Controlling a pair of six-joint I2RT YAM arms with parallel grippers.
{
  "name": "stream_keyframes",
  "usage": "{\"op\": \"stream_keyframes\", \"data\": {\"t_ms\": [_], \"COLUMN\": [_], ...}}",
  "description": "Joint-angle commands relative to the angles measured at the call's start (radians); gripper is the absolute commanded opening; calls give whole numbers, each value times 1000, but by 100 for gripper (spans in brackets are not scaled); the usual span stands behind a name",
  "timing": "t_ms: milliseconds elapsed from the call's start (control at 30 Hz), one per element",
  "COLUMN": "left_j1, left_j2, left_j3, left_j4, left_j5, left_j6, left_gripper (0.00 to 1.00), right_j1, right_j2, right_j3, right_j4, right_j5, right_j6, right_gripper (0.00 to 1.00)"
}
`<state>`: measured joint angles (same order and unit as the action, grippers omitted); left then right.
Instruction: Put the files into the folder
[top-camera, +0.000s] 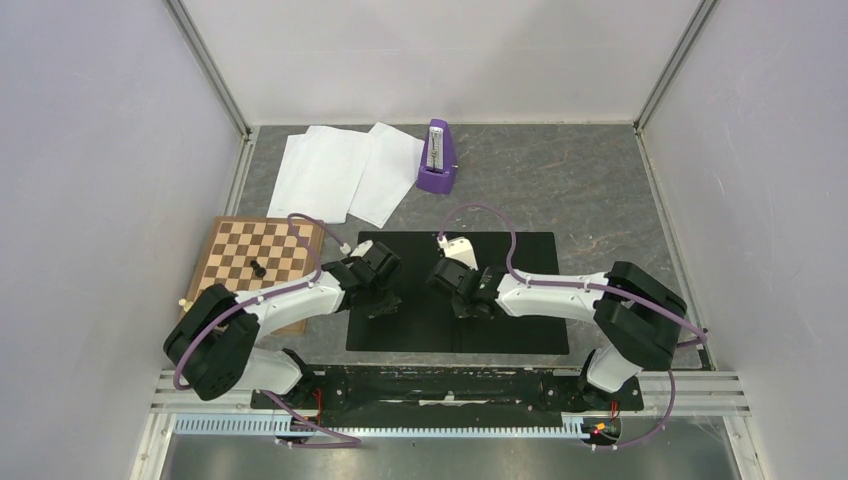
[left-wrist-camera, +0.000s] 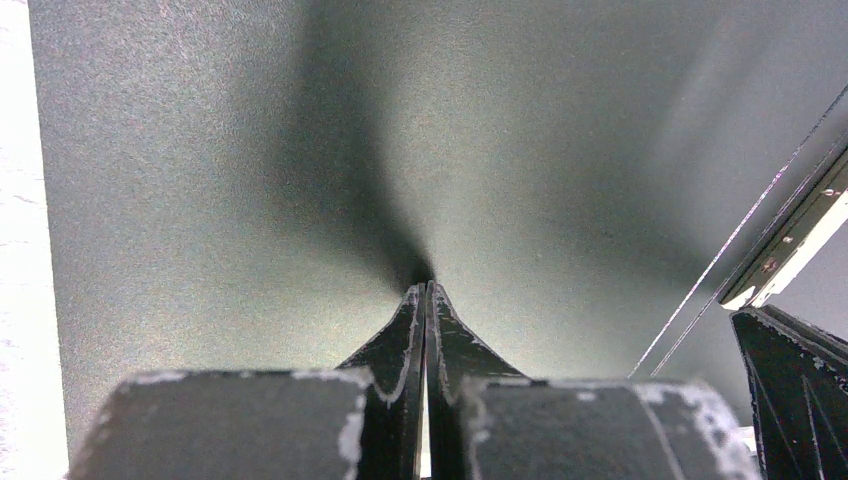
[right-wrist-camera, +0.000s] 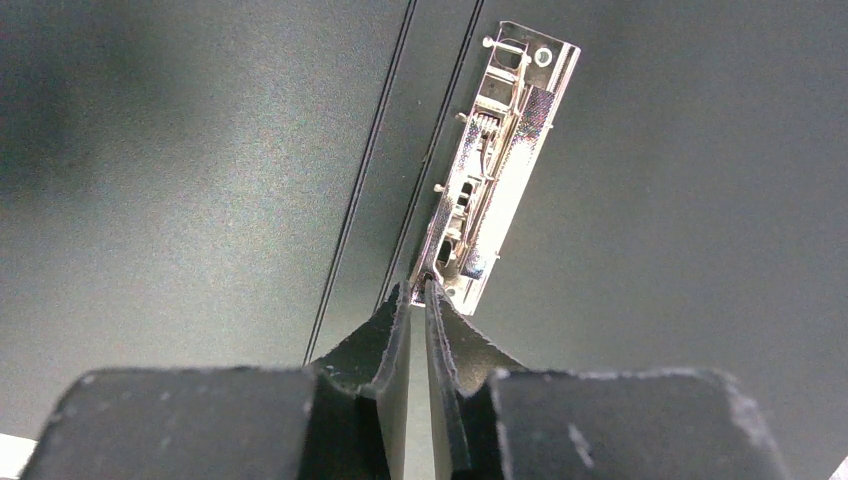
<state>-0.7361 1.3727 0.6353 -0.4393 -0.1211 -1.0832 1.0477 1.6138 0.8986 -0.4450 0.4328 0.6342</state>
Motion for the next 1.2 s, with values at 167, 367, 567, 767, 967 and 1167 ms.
{"op": "stream_keyframes", "data": {"t_ms": [167, 367, 567, 767, 967, 1167], "left_j1": [14, 26, 34, 45, 56, 58], "left_j2": [77, 88, 93, 94, 94, 97], "left_j3": [-66, -60, -60, -59, -59, -53], "left_j4": [-96, -101, -99, -101, -99, -106], "left_j5": [-83, -75, -68, -61, -56, -61], "left_j6": [-37, -37, -38, -39, -37, -33], "left_gripper": [2, 2, 2, 2, 2, 2], "right_j1": [0, 0, 0, -4, -7, -19], "right_j2": [22, 31, 9, 11, -8, -39], "right_j3": [-88, -89, -57, -29, -29, 13], "right_j4": [-113, -173, -194, -214, -218, -222], "right_j5": [91, 147, 164, 178, 173, 164], "right_j6": [31, 37, 27, 13, 11, -13], "right_gripper": [9, 7, 7, 8, 8, 10]}}
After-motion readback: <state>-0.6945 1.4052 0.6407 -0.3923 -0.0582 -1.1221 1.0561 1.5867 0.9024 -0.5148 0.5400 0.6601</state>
